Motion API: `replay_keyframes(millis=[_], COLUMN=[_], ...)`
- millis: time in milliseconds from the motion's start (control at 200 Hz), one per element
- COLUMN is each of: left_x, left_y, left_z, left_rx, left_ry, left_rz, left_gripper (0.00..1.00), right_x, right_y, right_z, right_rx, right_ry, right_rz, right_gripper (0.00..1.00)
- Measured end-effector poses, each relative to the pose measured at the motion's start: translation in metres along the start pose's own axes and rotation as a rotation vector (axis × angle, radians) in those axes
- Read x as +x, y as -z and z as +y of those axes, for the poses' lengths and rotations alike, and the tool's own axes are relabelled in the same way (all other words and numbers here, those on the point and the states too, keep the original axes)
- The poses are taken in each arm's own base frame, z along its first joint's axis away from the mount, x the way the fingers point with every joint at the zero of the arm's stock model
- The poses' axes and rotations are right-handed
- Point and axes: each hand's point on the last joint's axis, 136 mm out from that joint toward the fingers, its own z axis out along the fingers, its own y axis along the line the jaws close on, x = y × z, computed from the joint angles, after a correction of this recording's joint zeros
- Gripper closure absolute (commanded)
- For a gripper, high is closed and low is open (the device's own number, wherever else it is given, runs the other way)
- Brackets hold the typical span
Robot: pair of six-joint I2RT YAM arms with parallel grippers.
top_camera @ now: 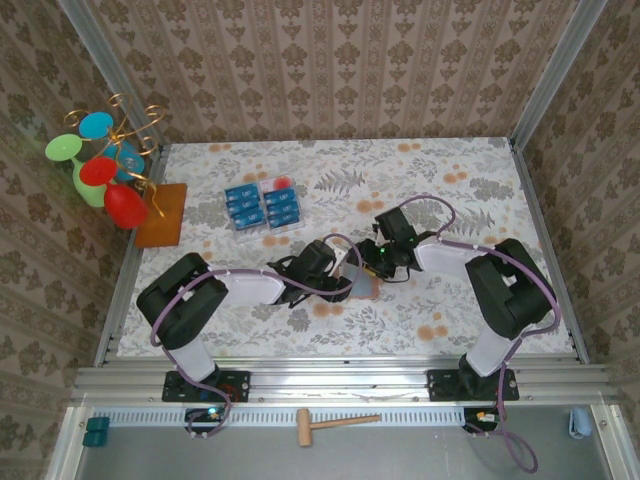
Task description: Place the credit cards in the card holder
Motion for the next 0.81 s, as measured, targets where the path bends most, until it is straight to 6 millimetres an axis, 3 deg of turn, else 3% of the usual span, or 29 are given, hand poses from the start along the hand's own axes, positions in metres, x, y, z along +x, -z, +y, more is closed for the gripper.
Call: replay_keyframes(millis=[225,520,670,805], left_x=[0.0,0.0,0.004,-0.009], left_y=[0.0,0.005,0.024,0.051], left_z=[0.0,0.001,0.008,0.008], left_rx=[0.0,0.004,-0.005,-0.003], left_ry=[0.0,0.003,0.018,0.032], left_rz=[-0.001,-0.009,-0.033,-0.115], left_gripper=[0.3,0.2,0.18,0.15], right_x=[0.001,0.005,0.011,0.013], right_y=[-0.004,-0.004,0.001,0.003], right_z=[0.002,0.008,0.017,0.029], right_rx=[-0.009,-0.027,-0.035,-0.046], right_ry=[0.005,0.017,0.034,0.052], right_rz=[0.003,0.014,0.021,0.026], right_gripper=[0.48,0.49,0.49,0.49])
